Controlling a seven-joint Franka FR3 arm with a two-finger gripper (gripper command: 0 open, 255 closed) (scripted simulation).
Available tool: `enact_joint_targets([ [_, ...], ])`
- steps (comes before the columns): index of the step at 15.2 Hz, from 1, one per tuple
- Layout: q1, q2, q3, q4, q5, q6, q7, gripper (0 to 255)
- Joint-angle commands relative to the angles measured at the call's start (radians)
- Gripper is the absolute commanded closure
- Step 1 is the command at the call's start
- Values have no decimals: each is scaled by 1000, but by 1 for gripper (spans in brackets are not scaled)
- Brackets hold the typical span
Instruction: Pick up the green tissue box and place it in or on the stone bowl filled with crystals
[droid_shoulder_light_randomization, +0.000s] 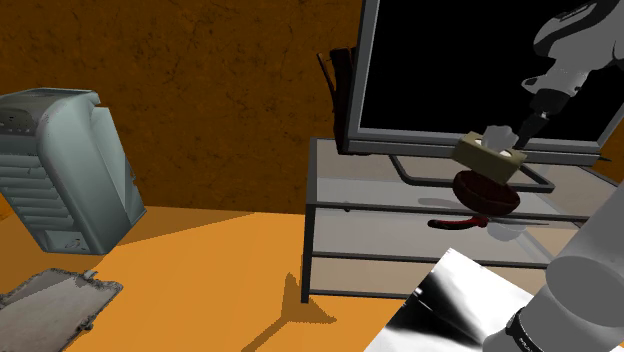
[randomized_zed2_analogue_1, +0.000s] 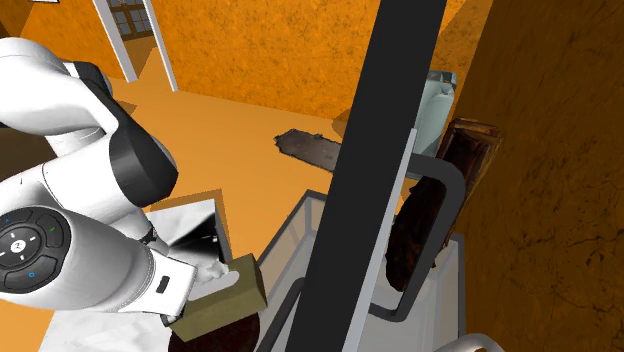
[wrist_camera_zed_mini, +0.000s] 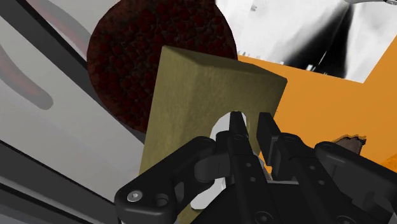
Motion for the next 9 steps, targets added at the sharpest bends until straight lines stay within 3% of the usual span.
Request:
enact_joint_targets([
  [1, 0, 4, 1, -27, 3, 29, -7, 255],
  [9, 0, 16, 1, -73, 11, 80, -23, 255],
])
